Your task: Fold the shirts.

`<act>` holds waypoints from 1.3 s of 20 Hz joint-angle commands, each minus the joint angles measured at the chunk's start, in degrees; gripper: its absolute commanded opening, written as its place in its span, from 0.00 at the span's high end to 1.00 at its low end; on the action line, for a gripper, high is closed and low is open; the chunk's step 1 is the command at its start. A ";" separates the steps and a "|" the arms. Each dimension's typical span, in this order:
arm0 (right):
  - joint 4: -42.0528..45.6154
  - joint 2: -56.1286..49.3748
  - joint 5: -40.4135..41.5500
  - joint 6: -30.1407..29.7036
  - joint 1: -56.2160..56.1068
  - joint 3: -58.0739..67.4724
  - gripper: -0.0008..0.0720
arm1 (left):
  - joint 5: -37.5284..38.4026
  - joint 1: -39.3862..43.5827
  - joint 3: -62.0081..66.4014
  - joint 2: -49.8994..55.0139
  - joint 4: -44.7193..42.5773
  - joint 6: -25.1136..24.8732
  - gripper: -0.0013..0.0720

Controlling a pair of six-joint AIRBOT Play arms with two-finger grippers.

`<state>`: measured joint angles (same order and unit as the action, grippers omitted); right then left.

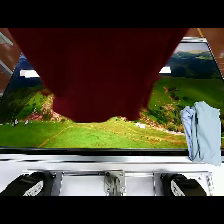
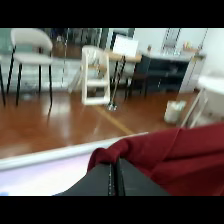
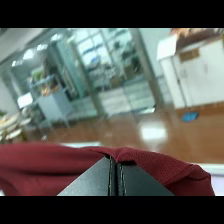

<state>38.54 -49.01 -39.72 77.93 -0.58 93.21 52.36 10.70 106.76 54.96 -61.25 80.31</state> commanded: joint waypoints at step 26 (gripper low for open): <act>23.52 -48.04 -57.00 0.85 5.86 -3.93 0.04 | 17.33 6.43 -30.42 9.92 -5.64 6.97 0.93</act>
<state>59.64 -97.60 -87.79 78.89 1.89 98.26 69.14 17.30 76.47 64.86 -66.85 87.24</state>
